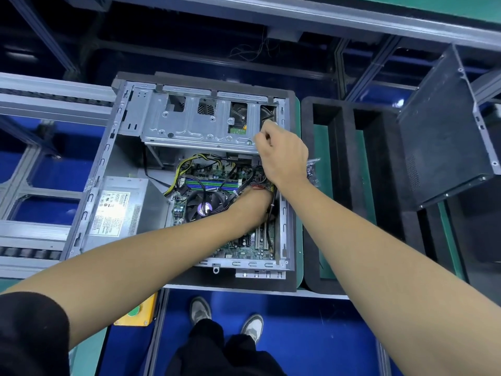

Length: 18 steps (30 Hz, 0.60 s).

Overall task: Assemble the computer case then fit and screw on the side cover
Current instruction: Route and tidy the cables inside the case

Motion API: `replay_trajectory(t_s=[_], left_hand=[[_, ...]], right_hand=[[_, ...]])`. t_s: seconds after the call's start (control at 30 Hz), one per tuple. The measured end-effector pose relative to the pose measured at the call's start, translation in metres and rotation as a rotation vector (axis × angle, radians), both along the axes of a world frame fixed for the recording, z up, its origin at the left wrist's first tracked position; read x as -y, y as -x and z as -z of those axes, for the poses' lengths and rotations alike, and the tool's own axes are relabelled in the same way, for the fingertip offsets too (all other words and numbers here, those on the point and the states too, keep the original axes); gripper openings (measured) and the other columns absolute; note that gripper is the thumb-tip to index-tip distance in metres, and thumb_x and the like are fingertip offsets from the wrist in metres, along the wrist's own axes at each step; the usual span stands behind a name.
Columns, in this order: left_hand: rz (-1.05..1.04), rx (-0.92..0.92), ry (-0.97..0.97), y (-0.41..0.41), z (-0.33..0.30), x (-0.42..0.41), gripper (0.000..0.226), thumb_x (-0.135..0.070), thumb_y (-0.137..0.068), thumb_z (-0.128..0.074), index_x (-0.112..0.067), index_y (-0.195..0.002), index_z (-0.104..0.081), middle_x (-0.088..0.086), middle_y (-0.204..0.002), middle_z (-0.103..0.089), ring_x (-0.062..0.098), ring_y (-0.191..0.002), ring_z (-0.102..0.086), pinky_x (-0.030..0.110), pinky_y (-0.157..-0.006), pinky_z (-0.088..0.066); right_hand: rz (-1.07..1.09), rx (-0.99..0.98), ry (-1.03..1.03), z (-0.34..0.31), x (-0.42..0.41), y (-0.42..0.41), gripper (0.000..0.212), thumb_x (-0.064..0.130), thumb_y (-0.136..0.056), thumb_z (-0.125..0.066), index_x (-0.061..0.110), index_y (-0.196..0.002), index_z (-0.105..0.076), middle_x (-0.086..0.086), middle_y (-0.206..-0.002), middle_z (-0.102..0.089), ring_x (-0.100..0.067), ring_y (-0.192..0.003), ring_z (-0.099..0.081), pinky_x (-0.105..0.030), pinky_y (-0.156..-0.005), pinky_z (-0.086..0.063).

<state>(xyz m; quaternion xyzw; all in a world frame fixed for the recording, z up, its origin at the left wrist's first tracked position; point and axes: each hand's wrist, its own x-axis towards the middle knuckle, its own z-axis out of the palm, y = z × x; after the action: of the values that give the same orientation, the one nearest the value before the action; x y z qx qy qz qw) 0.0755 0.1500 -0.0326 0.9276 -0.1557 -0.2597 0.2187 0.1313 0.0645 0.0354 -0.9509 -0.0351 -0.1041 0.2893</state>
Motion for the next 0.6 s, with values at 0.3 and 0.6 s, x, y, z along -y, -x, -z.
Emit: replay_trajectory(t_s=[0.3, 0.6], left_hand=[[0.052, 0.035, 0.016, -0.006, -0.003, 0.006, 0.025, -0.004, -0.099, -0.052, 0.007, -0.119, -0.063, 0.024, -0.123, -0.062, 0.038, -0.116, -0.058, 0.044, -0.100, -0.045], [0.071, -0.075, -0.083, -0.012, -0.006, 0.013, 0.043, -0.015, -0.091, -0.067, -0.001, -0.130, -0.053, 0.018, -0.134, -0.055, 0.032, -0.128, -0.051, 0.037, -0.102, -0.046]], right_hand=[[0.002, 0.002, 0.022, -0.001, -0.001, 0.001, 0.025, 0.031, -0.091, -0.042, 0.017, -0.070, -0.043, 0.002, -0.056, -0.041, -0.022, -0.055, -0.042, -0.029, -0.053, -0.019], [0.002, -0.014, 0.017, -0.002, -0.002, 0.002, 0.024, 0.030, -0.090, -0.044, 0.020, -0.069, -0.038, 0.003, -0.053, -0.037, -0.019, -0.053, -0.035, -0.029, -0.053, -0.019]])
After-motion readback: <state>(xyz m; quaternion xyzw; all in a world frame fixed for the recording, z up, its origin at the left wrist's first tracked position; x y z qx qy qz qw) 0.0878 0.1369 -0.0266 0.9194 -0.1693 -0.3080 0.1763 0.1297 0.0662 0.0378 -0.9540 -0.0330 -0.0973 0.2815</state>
